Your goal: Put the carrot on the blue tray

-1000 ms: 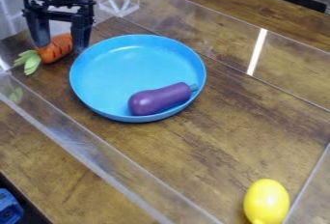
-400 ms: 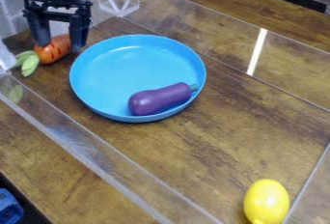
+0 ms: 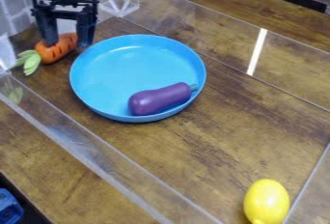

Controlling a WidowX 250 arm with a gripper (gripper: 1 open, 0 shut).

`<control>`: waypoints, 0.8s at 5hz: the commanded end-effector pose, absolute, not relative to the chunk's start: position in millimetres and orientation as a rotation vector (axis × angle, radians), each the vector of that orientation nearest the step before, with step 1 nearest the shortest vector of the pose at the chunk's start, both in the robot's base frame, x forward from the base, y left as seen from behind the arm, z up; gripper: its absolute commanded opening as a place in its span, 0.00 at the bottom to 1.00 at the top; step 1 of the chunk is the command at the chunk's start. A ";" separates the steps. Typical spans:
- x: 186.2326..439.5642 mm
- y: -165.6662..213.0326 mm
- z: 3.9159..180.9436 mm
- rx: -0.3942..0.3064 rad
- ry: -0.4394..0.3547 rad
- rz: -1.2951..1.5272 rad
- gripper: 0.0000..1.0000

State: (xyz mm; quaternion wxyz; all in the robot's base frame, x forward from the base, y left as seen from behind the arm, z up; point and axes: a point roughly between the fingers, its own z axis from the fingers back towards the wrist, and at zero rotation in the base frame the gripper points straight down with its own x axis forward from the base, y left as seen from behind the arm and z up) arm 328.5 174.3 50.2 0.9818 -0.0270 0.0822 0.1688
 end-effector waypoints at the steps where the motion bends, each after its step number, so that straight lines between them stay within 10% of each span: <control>1: 332.8 195.6 53.5 -0.036 0.132 0.375 1.00; 4: 330.3 194.3 77.9 -0.028 0.105 0.439 1.00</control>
